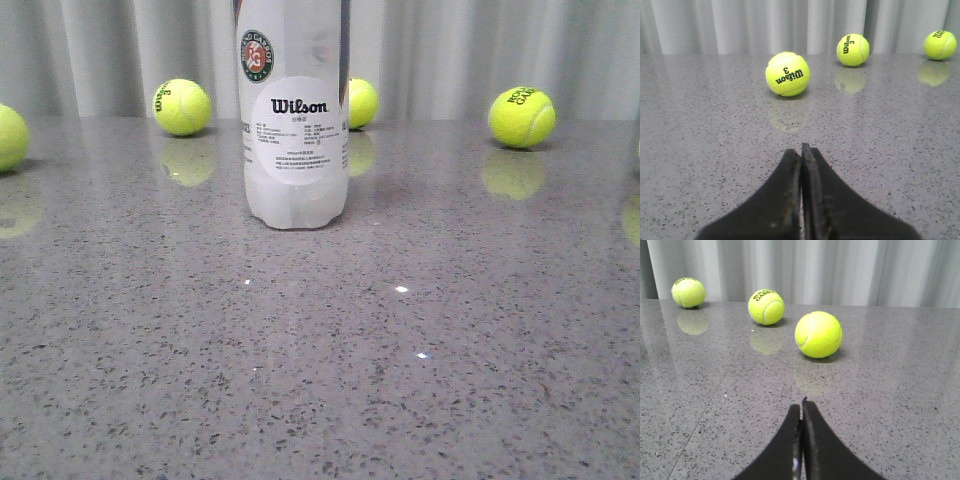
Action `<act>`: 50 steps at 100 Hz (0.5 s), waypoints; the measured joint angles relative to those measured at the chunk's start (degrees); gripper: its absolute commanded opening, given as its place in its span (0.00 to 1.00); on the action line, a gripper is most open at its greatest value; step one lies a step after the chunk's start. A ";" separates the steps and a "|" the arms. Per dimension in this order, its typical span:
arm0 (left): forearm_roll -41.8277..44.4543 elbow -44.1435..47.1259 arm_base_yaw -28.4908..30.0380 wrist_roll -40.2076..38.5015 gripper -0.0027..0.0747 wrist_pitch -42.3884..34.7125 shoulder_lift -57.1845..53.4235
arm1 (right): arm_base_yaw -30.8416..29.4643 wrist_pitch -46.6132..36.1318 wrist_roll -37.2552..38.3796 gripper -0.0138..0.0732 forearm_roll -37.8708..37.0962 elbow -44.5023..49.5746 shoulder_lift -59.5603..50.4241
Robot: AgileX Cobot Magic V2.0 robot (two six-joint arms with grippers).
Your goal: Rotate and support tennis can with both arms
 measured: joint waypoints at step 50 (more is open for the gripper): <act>0.00 0.00 0.00 0.00 0.01 0.00 0.00 | -0.09 0.21 0.33 0.09 0.00 0.00 0.00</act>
